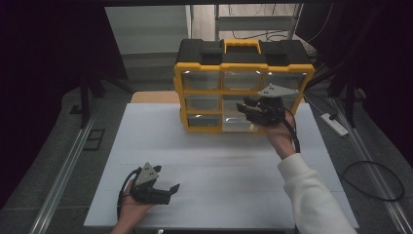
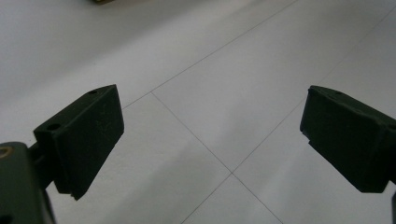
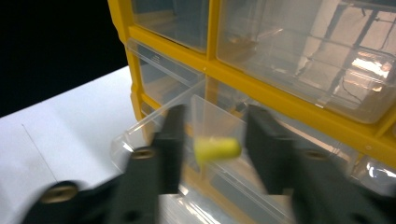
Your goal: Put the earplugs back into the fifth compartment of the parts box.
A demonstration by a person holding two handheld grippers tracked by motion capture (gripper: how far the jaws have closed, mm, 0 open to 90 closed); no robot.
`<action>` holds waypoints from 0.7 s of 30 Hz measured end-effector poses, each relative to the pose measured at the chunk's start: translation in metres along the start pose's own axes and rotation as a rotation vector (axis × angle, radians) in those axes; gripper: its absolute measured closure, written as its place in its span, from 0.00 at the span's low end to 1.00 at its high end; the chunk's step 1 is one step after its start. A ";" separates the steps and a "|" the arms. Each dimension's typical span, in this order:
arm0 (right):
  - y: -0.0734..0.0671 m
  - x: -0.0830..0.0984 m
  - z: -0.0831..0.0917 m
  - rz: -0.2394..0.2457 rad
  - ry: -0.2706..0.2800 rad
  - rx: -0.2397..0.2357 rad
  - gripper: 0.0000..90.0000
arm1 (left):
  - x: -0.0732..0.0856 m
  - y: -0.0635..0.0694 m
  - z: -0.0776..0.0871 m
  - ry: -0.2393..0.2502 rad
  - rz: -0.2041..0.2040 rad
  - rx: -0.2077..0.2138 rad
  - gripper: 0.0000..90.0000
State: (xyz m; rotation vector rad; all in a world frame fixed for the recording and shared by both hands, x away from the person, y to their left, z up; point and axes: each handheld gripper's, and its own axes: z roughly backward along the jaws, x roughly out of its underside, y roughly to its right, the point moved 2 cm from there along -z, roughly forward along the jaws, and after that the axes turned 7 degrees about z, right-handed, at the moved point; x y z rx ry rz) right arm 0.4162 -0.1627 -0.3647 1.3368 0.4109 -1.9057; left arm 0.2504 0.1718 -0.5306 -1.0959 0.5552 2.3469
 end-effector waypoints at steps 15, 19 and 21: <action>-0.016 0.003 0.024 0.015 0.017 0.034 0.29 | -0.001 -0.001 0.002 0.008 0.005 0.001 0.07; -0.020 0.012 0.036 0.015 0.030 0.037 0.29 | -0.001 0.001 0.002 0.011 0.001 -0.008 0.07; -0.022 0.017 0.043 0.013 0.036 0.038 0.29 | -0.001 0.001 0.001 0.012 0.000 -0.010 0.07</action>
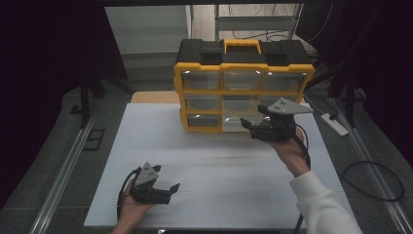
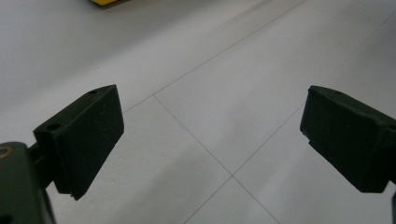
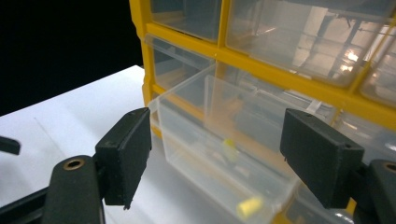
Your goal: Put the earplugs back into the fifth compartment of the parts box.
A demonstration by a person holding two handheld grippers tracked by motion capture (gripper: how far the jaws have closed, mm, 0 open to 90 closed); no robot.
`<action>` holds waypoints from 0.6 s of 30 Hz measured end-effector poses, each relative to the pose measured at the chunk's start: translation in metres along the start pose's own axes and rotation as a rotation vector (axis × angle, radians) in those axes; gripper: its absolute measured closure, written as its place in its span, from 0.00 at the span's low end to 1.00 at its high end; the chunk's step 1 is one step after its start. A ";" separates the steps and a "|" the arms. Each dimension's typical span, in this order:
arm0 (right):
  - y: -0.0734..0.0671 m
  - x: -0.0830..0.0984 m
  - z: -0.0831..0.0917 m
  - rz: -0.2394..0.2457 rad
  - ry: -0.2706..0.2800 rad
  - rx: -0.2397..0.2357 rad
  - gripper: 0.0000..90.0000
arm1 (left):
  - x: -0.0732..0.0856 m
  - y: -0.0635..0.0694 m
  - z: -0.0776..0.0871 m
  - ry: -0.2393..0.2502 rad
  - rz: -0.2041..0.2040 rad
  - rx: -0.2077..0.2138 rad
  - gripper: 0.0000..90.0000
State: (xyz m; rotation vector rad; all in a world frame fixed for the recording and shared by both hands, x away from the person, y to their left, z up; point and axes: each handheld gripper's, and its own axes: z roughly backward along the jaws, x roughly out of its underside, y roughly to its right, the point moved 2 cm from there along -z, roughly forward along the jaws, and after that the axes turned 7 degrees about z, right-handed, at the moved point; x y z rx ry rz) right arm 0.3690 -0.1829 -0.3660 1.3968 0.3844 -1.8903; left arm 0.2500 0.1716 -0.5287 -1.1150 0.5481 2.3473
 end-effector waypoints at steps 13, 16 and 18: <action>-0.014 0.056 0.055 -0.044 0.035 0.003 0.29 | -0.001 -0.001 -0.001 0.007 -0.002 0.009 0.07; -0.016 0.071 0.064 -0.050 0.021 0.011 0.29 | 0.000 -0.001 0.000 0.011 0.001 0.010 0.07; -0.017 0.084 0.073 -0.063 0.014 0.016 0.29 | 0.000 0.000 0.001 0.011 -0.002 0.008 0.07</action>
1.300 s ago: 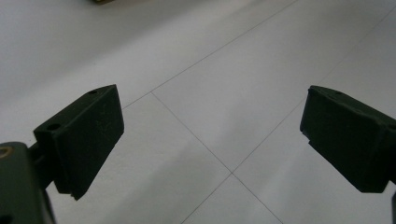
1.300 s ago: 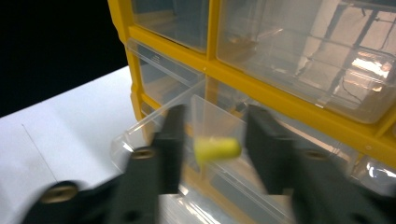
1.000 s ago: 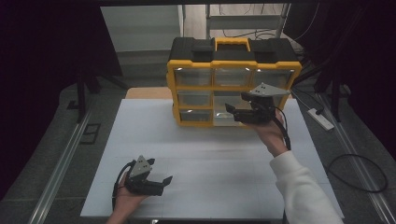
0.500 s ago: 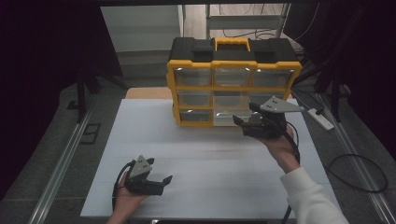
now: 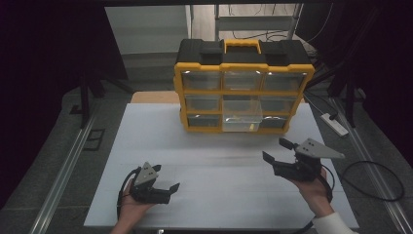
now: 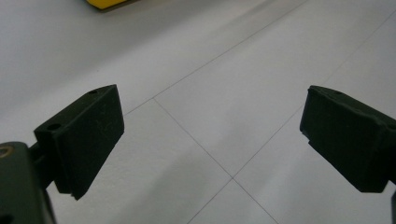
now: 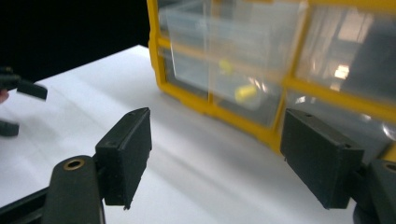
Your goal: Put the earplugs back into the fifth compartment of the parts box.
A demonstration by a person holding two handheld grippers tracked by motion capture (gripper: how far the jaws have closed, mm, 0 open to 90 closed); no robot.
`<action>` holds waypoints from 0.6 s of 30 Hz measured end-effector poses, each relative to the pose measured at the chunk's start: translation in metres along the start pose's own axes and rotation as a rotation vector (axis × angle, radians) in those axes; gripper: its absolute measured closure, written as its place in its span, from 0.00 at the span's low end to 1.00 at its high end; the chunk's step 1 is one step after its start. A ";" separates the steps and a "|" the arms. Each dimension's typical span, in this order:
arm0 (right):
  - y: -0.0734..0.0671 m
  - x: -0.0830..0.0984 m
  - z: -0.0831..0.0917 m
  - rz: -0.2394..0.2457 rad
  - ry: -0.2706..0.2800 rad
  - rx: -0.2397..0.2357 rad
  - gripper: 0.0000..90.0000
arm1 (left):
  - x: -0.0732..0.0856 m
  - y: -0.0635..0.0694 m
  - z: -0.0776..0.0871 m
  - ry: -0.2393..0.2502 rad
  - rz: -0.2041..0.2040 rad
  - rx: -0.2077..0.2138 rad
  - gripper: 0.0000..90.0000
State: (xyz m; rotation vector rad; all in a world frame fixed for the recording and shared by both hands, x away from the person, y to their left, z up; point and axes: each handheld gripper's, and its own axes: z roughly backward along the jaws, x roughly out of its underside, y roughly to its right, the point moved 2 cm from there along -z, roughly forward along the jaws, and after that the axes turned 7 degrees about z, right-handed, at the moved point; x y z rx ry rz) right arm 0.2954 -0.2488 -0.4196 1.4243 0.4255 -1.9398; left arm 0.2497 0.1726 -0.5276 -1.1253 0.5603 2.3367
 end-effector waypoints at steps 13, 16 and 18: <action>0.002 0.084 0.018 -0.083 -0.103 -0.004 0.29 | -0.001 -0.001 -0.001 0.003 0.000 -0.002 0.07; 0.006 0.093 0.016 -0.078 -0.121 0.004 0.29 | -0.001 -0.003 0.000 0.007 0.005 0.000 0.07; 0.007 0.095 0.016 -0.079 -0.123 0.004 0.29 | -0.001 -0.003 0.000 0.009 0.009 0.000 0.07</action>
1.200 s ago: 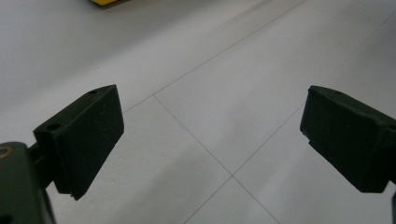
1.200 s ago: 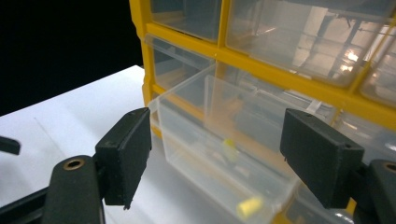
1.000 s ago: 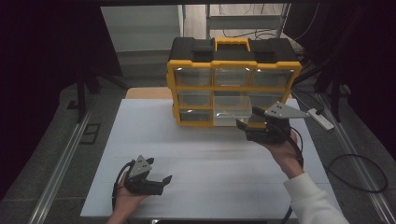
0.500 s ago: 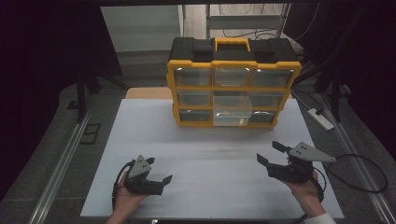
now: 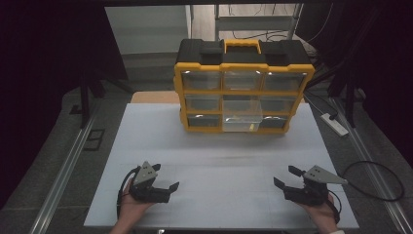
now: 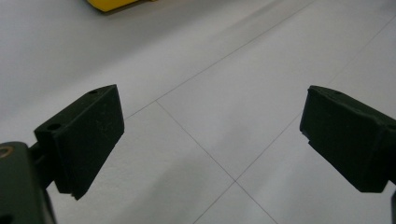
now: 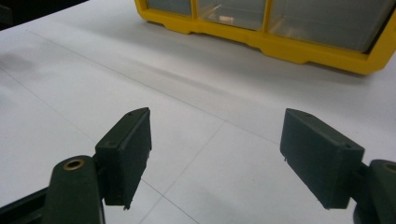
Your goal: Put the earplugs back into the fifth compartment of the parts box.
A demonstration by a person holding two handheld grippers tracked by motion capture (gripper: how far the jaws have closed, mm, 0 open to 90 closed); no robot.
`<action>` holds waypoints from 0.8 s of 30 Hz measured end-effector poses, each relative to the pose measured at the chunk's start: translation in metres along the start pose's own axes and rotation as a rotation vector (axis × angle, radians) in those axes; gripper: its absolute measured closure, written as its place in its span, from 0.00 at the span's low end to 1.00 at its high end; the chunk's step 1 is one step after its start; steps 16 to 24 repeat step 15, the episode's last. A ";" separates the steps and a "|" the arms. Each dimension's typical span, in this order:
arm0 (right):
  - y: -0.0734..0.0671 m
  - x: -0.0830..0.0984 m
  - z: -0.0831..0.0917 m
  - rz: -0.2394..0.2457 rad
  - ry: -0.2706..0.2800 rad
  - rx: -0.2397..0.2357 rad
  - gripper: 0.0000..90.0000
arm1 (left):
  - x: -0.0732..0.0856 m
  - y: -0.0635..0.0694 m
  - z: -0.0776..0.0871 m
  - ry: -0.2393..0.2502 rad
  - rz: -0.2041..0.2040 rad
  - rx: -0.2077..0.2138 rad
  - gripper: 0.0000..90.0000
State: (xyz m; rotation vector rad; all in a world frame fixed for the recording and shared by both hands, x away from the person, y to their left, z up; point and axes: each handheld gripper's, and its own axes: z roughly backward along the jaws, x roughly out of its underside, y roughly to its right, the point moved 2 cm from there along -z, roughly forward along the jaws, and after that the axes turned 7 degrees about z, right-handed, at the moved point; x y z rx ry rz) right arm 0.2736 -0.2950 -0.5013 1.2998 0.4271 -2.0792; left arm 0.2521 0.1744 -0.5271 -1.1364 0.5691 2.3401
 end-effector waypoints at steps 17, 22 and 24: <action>0.003 0.006 -0.002 0.012 -0.016 0.001 0.28 | -0.001 -0.001 0.000 0.005 0.011 0.013 0.07; 0.003 0.006 -0.002 0.012 -0.016 0.001 0.28 | -0.001 -0.001 0.000 0.005 0.011 0.013 0.07; 0.003 0.006 -0.002 0.012 -0.016 0.001 0.28 | -0.001 -0.001 0.000 0.005 0.011 0.013 0.07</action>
